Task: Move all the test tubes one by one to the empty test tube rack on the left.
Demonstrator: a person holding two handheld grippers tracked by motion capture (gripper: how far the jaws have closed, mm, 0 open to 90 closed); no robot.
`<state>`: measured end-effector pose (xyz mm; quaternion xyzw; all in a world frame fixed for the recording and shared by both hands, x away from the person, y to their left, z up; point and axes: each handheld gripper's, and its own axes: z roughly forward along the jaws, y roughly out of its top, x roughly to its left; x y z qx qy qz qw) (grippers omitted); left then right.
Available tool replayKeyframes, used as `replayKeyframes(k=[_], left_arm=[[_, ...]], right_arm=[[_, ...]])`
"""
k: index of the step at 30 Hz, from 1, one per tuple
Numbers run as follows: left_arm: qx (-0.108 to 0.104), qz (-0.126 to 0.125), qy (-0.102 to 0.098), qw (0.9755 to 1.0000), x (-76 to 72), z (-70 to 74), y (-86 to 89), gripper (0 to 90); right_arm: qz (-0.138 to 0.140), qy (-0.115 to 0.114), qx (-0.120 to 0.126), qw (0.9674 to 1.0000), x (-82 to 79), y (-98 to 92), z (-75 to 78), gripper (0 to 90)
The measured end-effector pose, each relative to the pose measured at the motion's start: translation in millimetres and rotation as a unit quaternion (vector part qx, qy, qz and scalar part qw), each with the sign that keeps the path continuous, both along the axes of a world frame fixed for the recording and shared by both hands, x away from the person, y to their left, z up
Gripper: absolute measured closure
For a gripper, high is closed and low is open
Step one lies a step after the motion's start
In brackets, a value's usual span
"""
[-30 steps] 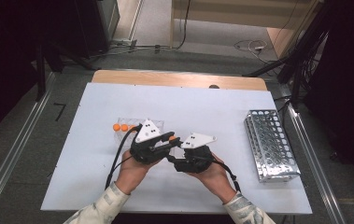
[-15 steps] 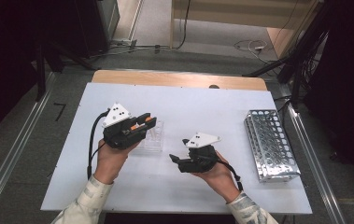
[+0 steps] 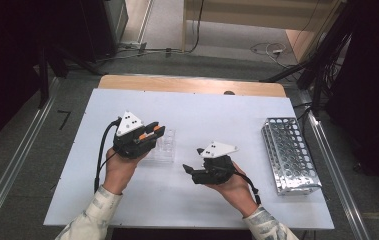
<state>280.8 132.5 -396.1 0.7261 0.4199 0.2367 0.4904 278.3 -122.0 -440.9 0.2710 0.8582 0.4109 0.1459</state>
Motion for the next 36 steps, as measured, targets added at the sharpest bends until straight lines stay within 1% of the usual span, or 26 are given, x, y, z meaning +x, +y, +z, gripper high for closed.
replayKeyframes(k=[2,5,6,8,24,25,26,27,29,33,36], left_arm=[[0.008,-0.001,0.008,0.9999,0.9,-3.5,-1.6,69.7],[0.025,-0.003,0.018,0.9995,2.2,-7.7,-4.7,69.6],[0.037,-0.006,0.023,0.999,2.5,-9.4,-6.0,69.6],[0.049,-0.006,0.025,0.9985,2.5,-11.9,-8.1,69.5],[0.046,-0.004,0.03,0.9985,2.7,-12.0,-5.7,68.5],[0.044,-0.004,0.029,0.9986,2.6,-12.1,-5.8,66.5],[0.043,-0.006,0.03,0.9986,2.7,-12.0,-5.7,60.8],[0.038,-0.008,0.031,0.9988,2.6,-11.7,-5.5,56.6],[0.028,-0.009,0.031,0.9991,1.9,-10.5,-4.8,50.8],[0.012,-0.011,0.031,0.9994,-0.3,-7.4,-2.6,43.0],[0.006,-0.007,0.027,0.9996,-3.6,-5.3,-1.4,36.7]], right_arm=[[-0.001,0.001,0.001,1.0,-0.2,-0.2,0.1,28.9],[-0.003,0.002,0.0,1.0,-1.0,-0.5,0.4,29.0],[-0.004,0.002,0.0,1.0,-1.0,-0.7,0.4,29.0],[-0.003,0.002,0.001,1.0,-0.4,-1.1,0.1,29.0],[-0.006,0.002,0.001,1.0,-0.6,-1.2,-0.2,29.6],[-0.006,0.002,0.001,1.0,-0.7,-1.2,-0.2,29.6],[-0.006,0.002,0.001,1.0,-0.7,-1.2,-0.2,29.6],[-0.006,0.002,0.002,1.0,-0.8,-1.2,-0.1,29.6],[-0.007,0.002,0.003,1.0,-0.8,-1.7,0.3,29.6],[-0.009,-0.004,0.006,0.9999,-0.4,-3.6,1.3,29.6],[-0.018,-0.005,0.013,0.9997,0.1,-7.4,2.8,29.6]])
